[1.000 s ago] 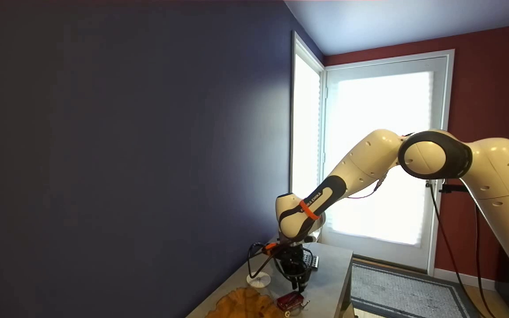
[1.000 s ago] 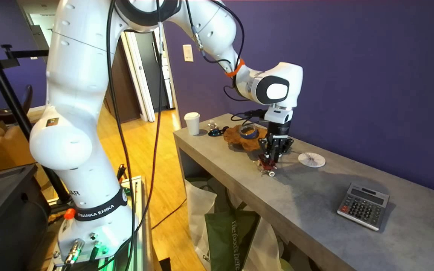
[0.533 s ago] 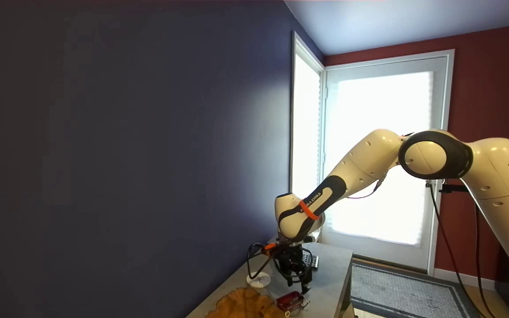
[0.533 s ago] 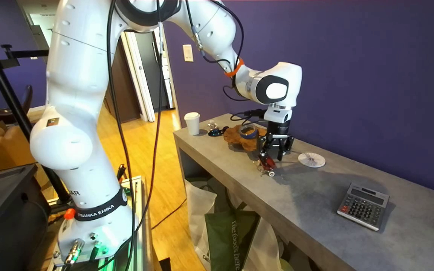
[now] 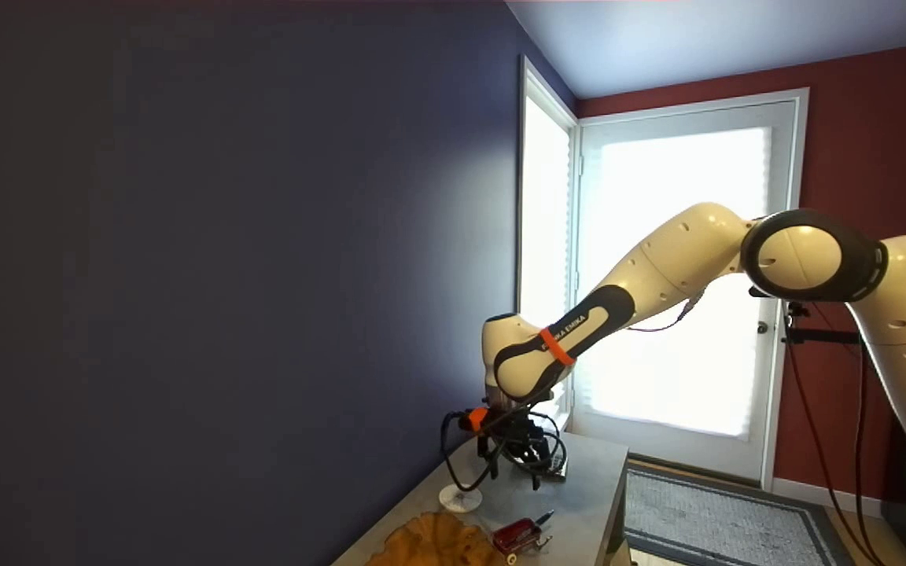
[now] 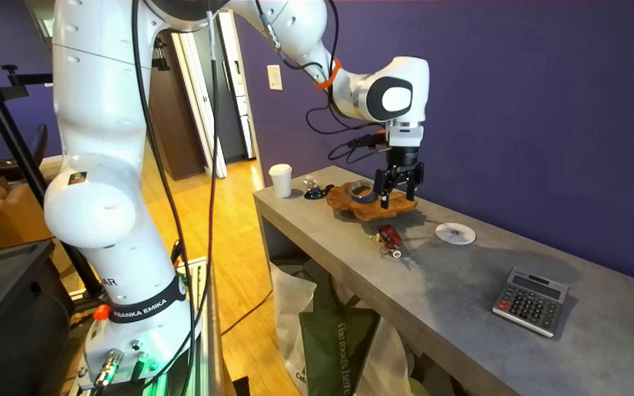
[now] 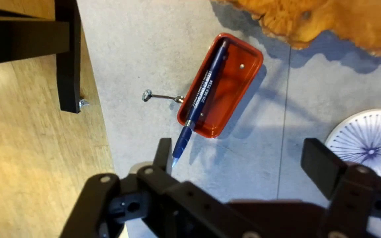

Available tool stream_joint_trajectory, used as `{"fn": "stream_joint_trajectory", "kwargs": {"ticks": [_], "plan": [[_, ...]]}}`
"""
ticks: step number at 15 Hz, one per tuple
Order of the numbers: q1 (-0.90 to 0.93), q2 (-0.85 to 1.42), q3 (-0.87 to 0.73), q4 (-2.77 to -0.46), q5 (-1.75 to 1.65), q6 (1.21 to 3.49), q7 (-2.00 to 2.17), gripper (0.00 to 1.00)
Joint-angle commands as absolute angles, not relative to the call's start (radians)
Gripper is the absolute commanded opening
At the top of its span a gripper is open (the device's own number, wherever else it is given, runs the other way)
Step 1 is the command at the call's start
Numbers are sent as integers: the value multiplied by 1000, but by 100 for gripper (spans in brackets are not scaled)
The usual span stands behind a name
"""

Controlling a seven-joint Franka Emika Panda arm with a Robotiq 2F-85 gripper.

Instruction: Remove the pen from the wooden bowl and put it on the red toy cart

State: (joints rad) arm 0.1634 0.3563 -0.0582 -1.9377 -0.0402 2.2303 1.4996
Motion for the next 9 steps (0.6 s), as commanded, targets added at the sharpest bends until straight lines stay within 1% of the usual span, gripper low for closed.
{"fn": "stream_joint_trajectory", "kwargs": {"ticks": [1, 9], "plan": [[155, 220, -14, -2010, -61, 2181, 1340, 100], [148, 34, 58, -2075, -40, 2070, 938, 100]]}}
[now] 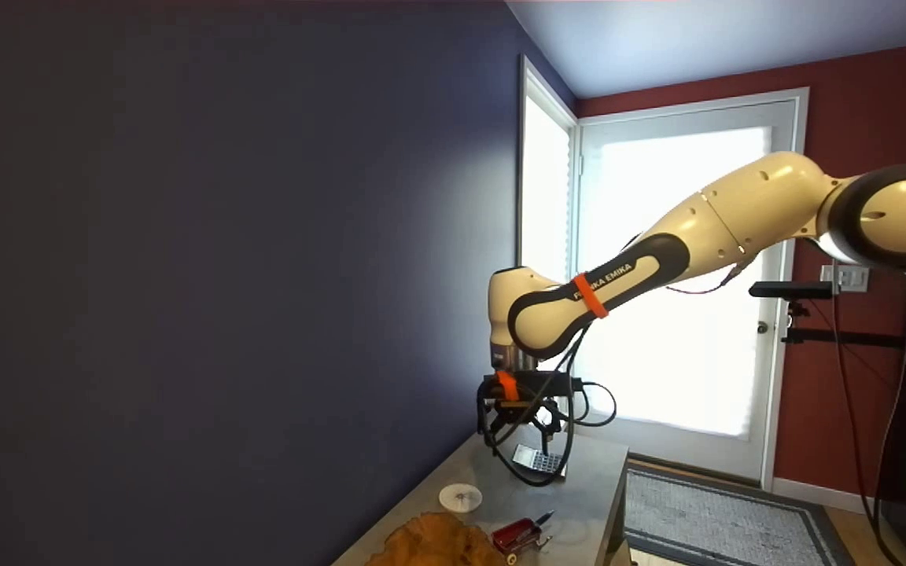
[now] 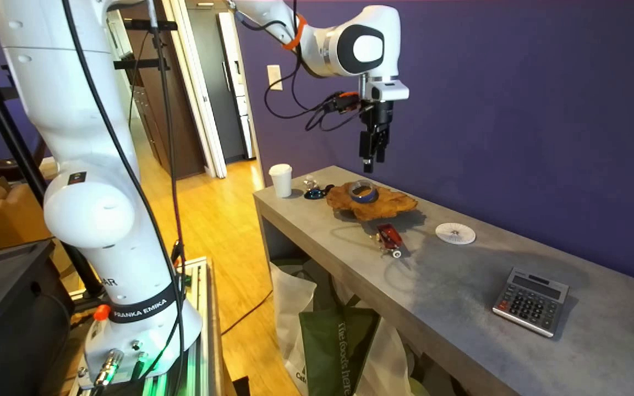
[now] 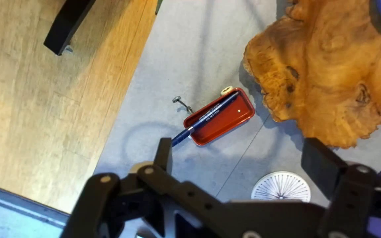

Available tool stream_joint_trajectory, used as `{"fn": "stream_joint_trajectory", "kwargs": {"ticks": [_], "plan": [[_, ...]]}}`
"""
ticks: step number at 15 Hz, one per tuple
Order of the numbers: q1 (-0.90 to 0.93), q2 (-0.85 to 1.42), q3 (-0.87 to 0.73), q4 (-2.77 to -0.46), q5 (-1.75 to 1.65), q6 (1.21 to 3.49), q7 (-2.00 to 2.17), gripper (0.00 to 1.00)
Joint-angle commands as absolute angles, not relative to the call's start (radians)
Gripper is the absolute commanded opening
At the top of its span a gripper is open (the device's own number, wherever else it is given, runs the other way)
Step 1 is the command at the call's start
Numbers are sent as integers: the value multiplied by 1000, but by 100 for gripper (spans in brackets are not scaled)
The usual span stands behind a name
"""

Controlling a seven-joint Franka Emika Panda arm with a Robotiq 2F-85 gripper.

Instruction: Remove the pen from the wooden bowl and put it on the red toy cart

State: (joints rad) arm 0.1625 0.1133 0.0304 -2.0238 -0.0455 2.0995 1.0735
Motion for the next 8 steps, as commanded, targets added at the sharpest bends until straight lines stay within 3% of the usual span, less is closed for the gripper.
{"fn": "stream_joint_trajectory", "kwargs": {"ticks": [1, 8], "plan": [[150, 20, 65, -2076, -40, 2053, 889, 100], [150, 16, 100, -2046, -45, 2012, 776, 100]]}}
